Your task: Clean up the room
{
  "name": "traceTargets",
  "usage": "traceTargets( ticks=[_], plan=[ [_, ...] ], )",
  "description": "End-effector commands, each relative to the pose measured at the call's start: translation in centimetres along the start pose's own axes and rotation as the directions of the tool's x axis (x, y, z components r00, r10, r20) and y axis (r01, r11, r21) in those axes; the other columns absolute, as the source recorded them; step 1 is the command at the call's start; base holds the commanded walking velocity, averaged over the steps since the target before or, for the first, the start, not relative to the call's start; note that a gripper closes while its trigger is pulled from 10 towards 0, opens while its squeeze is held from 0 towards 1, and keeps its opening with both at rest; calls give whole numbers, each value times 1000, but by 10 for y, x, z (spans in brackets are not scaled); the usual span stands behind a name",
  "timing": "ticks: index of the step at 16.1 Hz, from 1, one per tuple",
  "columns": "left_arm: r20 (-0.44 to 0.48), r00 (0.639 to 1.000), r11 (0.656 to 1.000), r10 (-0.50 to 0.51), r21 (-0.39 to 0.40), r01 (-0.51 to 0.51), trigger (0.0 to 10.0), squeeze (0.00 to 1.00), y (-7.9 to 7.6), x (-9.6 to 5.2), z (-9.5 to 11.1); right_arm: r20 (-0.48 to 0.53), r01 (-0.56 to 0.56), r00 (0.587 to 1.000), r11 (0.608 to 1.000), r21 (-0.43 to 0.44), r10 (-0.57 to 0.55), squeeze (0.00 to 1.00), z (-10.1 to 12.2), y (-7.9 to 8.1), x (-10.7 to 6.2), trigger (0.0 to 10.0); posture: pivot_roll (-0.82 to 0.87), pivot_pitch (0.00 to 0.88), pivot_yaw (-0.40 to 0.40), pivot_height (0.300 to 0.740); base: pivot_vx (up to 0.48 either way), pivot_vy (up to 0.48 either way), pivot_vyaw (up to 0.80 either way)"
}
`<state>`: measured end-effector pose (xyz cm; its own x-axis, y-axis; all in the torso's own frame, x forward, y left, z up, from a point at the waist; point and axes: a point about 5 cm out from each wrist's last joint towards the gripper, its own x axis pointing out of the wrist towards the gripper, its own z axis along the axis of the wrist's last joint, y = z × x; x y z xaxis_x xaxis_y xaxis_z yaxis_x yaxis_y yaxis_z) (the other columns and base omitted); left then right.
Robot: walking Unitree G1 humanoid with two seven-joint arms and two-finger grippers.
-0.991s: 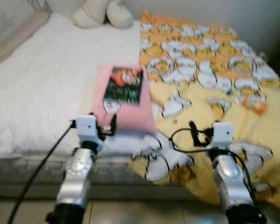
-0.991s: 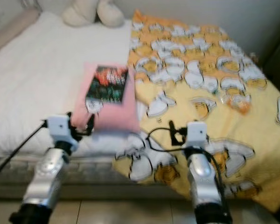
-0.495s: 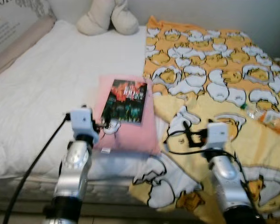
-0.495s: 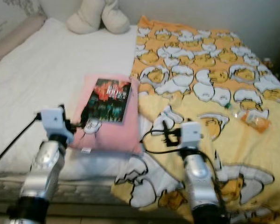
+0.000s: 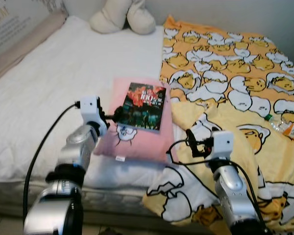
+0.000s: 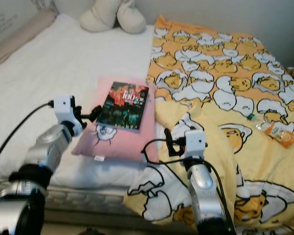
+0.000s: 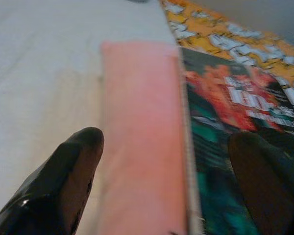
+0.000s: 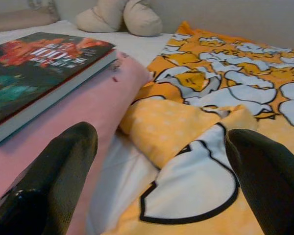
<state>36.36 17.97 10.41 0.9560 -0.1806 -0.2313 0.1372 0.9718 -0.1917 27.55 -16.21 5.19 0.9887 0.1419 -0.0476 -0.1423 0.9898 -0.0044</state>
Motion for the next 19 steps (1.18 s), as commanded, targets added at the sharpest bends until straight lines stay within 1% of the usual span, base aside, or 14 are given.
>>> traceTargets(
  ticks=[1, 2, 4, 6, 8, 9, 10, 11, 13, 15, 17, 19],
  plan=[
    [24, 999, 999, 31, 24, -31, 10000, 0, 2, 4, 10, 7, 3, 1000, 1000, 0, -3, 0, 4, -2, 0, 10000, -94, 0, -22, 740, 0, 0, 0],
    [24, 998, 998, 54, 19, -54, 10000, 0, 5, 6, 13, 4, -2, 1000, 1000, 0, 2, 0, 3, -1, -2, 10000, -98, 0, -22, 740, 0, 0, 0],
    [36, 998, 999, 46, -24, -45, 10000, 0, 3, 10, 18, -1, -8, 1000, 1000, -1, 8, 0, 2, 1, -5, 10000, -111, 0, -23, 740, 0, 0, 0],
    [39, 999, 999, 1, -36, 1, 10000, 0, -6, 15, 21, -5, -10, 1000, 1000, -6, 10, 0, 1, -2, -7, 10000, -125, 0, -21, 740, 0, 0, 0],
    [17, 999, 999, -32, -37, 33, 10000, 0, -15, 18, 15, -12, -8, 1000, 1000, -7, 8, 0, 0, -4, -9, 10000, -132, 0, -20, 740, 0, 0, 0],
    [13, 999, 998, -41, -36, 41, 10000, 0, -17, 18, 13, -12, -8, 1000, 1000, -8, 8, 0, 0, -4, -10, 10000, -135, 0, -19, 740, 0, 0, 0],
    [12, 996, 996, -89, -32, 89, 10000, 0, -27, 20, 12, -16, -9, 1000, 1000, -8, 8, 0, 0, -3, -11, 10000, -136, 0, -16, 740, 0, 0, 0],
    [17, 994, 994, -106, -22, 106, 10000, 0, -30, 20, 12, -17, -9, 1000, 1000, -7, 9, 0, 0, -3, -12, 10000, -134, 0, -14, 740, 0, 0, 0],
    [-28, 989, 988, -142, 64, 144, 10000, 0, -38, 20, 3, -25, -11, 1000, 1000, -5, 11, 0, -2, -2, -13, 10000, -135, 0, -13, 740, 0, 0, 0],
    [-72, 988, 984, -140, 102, 146, 10000, 0, -39, 19, -6, -32, -14, 999, 1000, -3, 14, 0, -3, -2, -13, 10000, -133, 0, -11, 740, 0, 0, 0],
    [-87, 987, 985, -134, 94, 142, 10000, 0, -40, 19, -10, -35, -18, 999, 1000, -3, 18, 0, -3, 0, -13, 10000, -134, 0, -10, 740, 0, 0, 0],
    [-99, 984, 982, -150, 101, 160, 10000, 0, -42, 19, -13, -42, -20, 999, 1000, -3, 20, 0, -4, 0, -13, 10000, -135, 0, -11, 740, 0, 0, 0]
  ],
)
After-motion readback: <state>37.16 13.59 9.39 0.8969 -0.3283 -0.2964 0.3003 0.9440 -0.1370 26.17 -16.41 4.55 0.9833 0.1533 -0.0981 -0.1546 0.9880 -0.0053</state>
